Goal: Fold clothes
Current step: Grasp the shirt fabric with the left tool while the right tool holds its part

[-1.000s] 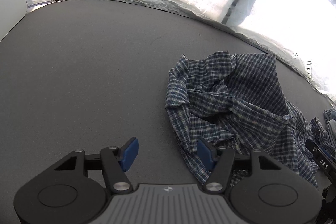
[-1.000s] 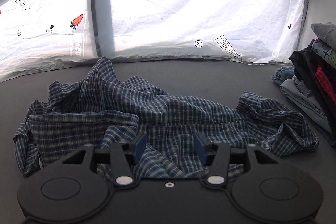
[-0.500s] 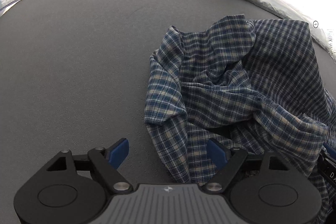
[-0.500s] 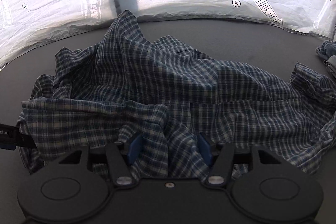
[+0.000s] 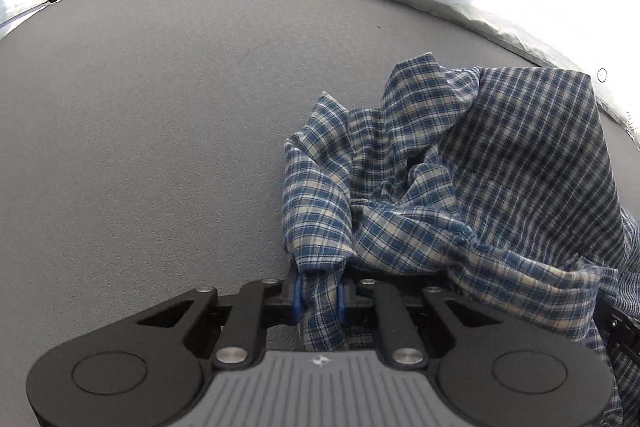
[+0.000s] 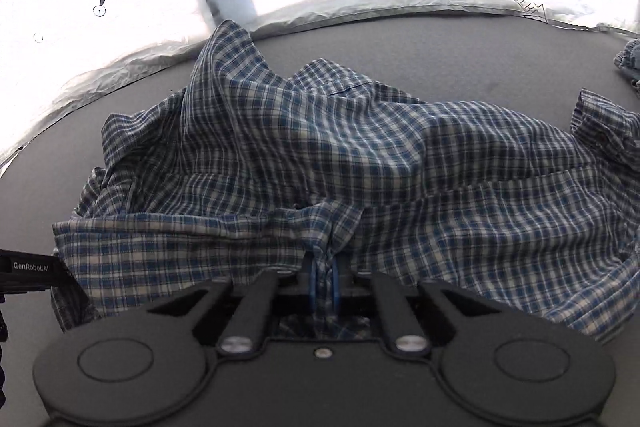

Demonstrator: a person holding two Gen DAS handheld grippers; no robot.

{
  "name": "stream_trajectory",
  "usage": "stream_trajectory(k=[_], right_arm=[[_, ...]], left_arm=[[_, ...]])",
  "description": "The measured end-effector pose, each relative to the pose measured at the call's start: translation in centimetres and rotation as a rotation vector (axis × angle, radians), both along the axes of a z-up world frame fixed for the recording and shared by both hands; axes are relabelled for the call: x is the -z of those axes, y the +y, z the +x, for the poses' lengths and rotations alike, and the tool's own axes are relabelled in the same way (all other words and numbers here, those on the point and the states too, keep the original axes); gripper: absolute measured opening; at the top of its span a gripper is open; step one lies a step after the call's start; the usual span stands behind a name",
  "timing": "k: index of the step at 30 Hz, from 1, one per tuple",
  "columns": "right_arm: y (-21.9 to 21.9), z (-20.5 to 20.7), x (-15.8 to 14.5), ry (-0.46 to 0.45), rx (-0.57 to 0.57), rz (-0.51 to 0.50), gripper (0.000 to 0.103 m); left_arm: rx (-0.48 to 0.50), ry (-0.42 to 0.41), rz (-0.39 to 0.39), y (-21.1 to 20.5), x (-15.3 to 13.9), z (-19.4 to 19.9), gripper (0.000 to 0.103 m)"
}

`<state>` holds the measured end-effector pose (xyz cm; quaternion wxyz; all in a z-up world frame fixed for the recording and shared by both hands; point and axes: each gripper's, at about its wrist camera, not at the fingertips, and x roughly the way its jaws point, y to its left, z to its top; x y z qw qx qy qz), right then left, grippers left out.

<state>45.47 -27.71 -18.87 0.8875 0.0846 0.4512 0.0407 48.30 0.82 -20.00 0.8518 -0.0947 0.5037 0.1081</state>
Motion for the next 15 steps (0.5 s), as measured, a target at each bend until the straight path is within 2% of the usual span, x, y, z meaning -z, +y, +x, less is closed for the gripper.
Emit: stream_trajectory(k=[5,10,12,15], right_arm=[[1.0,-2.0,-3.3,-0.093,-0.019,-0.002,0.007],[2.8,-4.2,-6.1,-0.157,-0.04,0.103,0.006],[4.7,-5.1,-6.8,-0.174,-0.089,0.118,0.006],[8.6,-6.5,-7.2,-0.179,-0.197,0.11,0.006]], left_arm=[[-0.131,-0.095,0.029,4.4,-3.3,-1.1,0.009],[-0.264,-0.192,0.028,11.0,-7.4,-3.1,0.008],[-0.308,-0.206,0.054,13.8,-8.6,-4.5,0.008],[-0.374,-0.17,0.083,17.4,-8.2,-6.6,0.009]])
